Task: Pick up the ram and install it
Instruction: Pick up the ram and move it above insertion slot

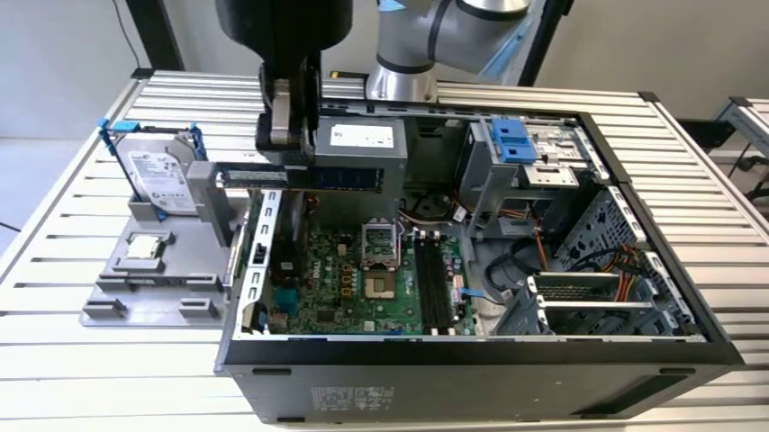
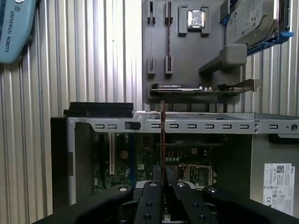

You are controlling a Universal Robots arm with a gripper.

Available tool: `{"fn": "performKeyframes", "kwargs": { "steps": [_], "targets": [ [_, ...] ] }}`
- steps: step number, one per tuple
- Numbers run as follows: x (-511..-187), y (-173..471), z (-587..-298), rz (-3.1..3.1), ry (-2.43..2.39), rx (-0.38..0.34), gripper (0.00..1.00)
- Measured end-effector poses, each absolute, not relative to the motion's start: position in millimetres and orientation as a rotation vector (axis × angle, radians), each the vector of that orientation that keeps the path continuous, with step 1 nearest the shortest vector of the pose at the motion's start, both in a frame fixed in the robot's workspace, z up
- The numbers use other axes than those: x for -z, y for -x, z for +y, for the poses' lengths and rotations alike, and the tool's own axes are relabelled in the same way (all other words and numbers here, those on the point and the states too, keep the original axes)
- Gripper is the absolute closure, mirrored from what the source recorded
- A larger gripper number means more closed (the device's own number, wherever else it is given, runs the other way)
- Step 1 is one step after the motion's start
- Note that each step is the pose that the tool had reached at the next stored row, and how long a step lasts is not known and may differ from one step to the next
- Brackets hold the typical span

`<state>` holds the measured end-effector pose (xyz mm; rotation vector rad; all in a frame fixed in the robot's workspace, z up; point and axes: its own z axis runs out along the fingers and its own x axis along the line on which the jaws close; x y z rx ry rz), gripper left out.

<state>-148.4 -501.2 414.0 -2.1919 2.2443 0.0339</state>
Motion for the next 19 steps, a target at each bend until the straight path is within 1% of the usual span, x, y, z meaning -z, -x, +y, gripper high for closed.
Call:
{"fn": "performKeyframes", "kwargs": {
  "steps": [19],
  "targets": [
    [-414.0,62.3,-500.4,2.247,2.195,-0.040,1.00]
  ]
}}
